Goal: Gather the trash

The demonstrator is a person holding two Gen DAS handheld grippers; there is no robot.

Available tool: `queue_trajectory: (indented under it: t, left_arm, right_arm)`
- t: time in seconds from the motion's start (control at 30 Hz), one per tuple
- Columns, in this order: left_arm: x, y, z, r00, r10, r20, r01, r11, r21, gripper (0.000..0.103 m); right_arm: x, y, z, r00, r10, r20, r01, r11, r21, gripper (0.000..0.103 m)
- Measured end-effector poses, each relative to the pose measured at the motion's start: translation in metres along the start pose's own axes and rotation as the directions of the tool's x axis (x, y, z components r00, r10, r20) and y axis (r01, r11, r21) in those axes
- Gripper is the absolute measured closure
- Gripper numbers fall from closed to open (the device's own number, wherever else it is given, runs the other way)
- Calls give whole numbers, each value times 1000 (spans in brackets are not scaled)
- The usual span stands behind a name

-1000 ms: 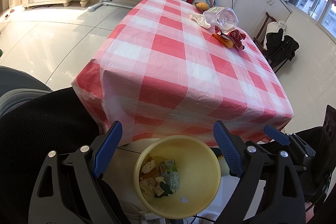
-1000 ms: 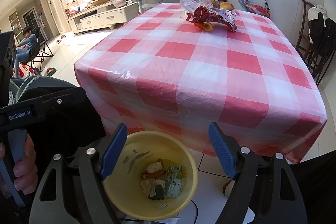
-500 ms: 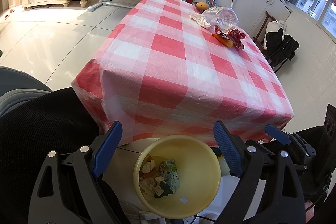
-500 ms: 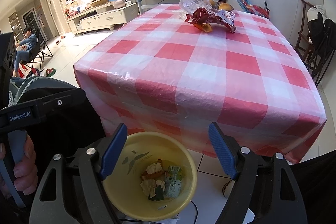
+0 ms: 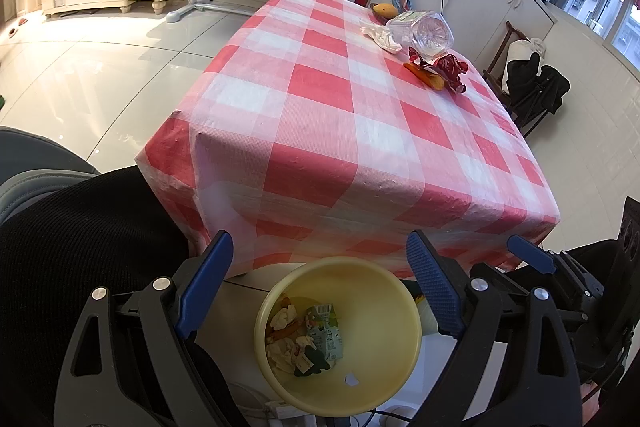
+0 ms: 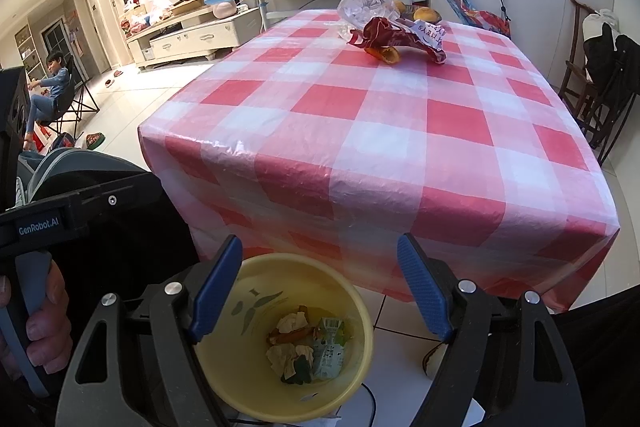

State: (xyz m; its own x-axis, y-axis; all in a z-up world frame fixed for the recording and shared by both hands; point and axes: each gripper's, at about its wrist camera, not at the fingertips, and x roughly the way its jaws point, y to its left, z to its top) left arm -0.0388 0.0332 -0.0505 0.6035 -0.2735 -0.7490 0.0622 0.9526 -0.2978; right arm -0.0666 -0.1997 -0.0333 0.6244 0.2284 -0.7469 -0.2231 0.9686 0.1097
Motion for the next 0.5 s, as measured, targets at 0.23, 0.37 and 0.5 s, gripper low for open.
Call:
queue_trajectory:
  t: [0.23,0.37,0.5]
  left_arm:
    - [1,1,-2,1000,-1,-1,1,1000,-3,18]
    - [1,2,-2,1000,-1,-1,1,1000,-5,18]
    - [1,2,-2,1000,-1,-1,1,1000,-4,18]
  right_arm:
    - [0,0,0,1000,-1,1,1,1000,0,26]
    - [0,-1,0,1000,-1,1,1,1000,1,26]
    - [0,-1,0,1000,-1,2,1,1000,1,26]
